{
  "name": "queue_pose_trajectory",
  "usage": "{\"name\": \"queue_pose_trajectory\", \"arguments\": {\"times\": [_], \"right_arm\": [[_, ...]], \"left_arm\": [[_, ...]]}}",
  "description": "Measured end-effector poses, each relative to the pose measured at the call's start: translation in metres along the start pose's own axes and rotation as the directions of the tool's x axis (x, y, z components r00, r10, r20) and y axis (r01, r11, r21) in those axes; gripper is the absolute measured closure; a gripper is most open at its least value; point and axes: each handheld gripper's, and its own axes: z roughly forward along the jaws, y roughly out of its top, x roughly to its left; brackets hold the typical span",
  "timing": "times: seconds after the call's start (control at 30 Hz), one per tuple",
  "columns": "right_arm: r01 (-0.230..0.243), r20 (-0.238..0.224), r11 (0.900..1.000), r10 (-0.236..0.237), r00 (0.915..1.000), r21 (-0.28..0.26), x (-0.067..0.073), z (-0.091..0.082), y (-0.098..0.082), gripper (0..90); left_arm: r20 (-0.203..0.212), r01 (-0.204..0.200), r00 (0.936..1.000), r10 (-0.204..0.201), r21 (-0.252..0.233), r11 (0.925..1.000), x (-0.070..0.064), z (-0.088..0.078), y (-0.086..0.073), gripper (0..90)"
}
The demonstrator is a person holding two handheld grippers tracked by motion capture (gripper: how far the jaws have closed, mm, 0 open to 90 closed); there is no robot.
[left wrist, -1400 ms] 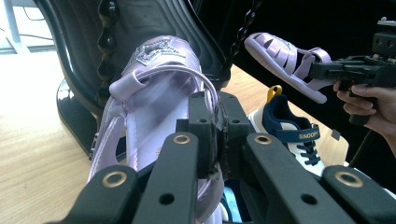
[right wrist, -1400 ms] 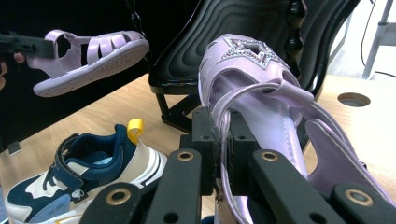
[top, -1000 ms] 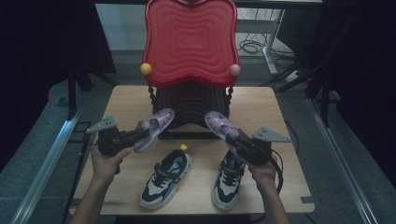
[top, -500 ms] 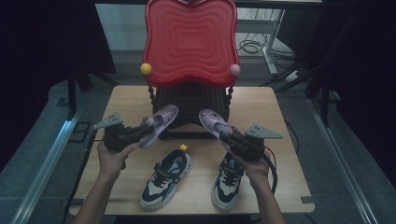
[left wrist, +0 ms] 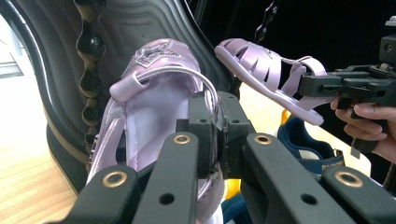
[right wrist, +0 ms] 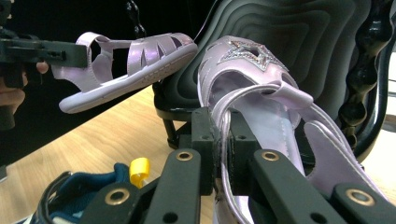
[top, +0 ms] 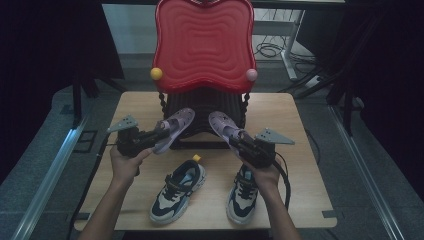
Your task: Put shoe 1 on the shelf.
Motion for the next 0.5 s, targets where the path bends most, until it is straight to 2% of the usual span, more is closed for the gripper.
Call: {"name": "queue_pose_trajectory", "arguments": {"times": [0.1,0.3,0.5], "right_arm": [[-0.016,0.004,1.000,0.016,0.9999,-0.005,0.000,0.005,0.000,84.7],[-0.017,0.037,1.000,0.017,0.9992,-0.013,0.000,0.014,0.002,84.6],[-0.030,0.050,0.999,0.030,0.9983,-0.015,0.000,0.021,0.004,84.6]], "left_arm": [[-0.002,0.000,1.0000,0.000,-0.005,1.0000,0.000,0.005,0.001,85.7],[-0.018,-0.008,0.9998,0.008,-0.027,0.9996,0.000,0.011,0.002,85.8],[-0.025,-0.015,0.9996,0.014,-0.037,0.9992,0.001,0.018,0.003,85.8]]}}
